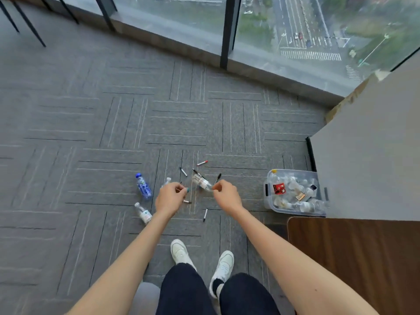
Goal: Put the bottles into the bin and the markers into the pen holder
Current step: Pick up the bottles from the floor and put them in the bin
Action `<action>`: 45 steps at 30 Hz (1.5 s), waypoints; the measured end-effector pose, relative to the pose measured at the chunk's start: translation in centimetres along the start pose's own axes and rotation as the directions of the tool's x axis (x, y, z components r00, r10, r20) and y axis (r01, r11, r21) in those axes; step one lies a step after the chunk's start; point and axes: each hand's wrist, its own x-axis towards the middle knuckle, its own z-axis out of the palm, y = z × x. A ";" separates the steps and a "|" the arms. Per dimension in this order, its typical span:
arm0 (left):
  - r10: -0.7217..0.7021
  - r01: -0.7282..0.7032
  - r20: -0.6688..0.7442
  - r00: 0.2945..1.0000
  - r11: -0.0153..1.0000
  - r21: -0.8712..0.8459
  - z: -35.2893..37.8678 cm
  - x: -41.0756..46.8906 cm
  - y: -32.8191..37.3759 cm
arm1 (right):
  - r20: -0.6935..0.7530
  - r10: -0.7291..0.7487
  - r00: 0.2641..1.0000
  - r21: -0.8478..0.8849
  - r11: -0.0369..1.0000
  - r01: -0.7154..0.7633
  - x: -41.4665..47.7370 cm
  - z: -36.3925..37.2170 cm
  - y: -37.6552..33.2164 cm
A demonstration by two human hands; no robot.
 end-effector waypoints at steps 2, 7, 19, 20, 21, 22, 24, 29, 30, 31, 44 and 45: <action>-0.043 0.042 -0.025 0.999 0.998 -0.045 -1.5 0.7 -2.5 | 0.022 -0.011 1.000 -0.027 1.000 0.012 0.4 2.0 -1.7; -0.128 0.124 -0.082 0.988 0.990 -0.060 -4.3 3.8 -8.5 | 0.090 -0.034 0.995 -0.098 0.994 0.043 3.0 7.9 -4.9; -0.229 0.219 -0.110 0.967 0.971 -0.097 5.4 18.4 -25.1 | 0.148 -0.069 0.987 -0.218 0.971 0.101 18.8 23.0 2.1; -0.220 0.213 -0.105 0.970 0.975 -0.070 7.0 19.8 -26.2 | 0.147 -0.068 0.987 -0.234 0.967 0.101 20.4 23.9 3.4; -0.210 0.207 -0.100 0.972 0.977 -0.043 8.5 21.1 -27.1 | 0.146 -0.065 0.987 -0.251 0.963 0.100 21.9 24.8 4.6; -0.203 0.203 -0.092 0.975 0.979 -0.014 9.9 22.4 -28.0 | 0.145 -0.064 0.987 -0.266 0.959 0.101 23.4 25.6 5.9; -0.192 0.196 -0.066 0.979 0.979 0.053 12.7 24.9 -29.8 | 0.147 -0.069 0.987 -0.285 0.952 0.109 26.2 27.2 8.2; -0.188 0.191 -0.035 0.982 0.965 0.179 18.1 31.4 -33.8 | 0.142 -0.098 0.985 -0.301 0.944 0.137 32.9 31.1 12.5; -0.181 0.184 -0.033 0.983 0.961 0.207 19.0 32.8 -34.6 | 0.137 -0.103 0.985 -0.300 0.944 0.140 34.3 31.8 13.2; -0.173 0.174 -0.029 0.985 0.955 0.238 19.8 34.2 -35.3 | 0.132 -0.110 0.985 -0.295 0.944 0.145 35.5 32.6 13.9; -0.117 0.134 -0.066 0.991 0.876 0.463 28.9 48.9 -45.1 | 0.134 -0.295 0.946 -0.255 0.912 0.321 50.3 40.5 21.0; -0.119 0.135 -0.063 0.991 0.875 0.464 29.6 49.4 -45.7 | 0.129 -0.311 0.942 -0.250 0.909 0.334 51.1 40.9 21.4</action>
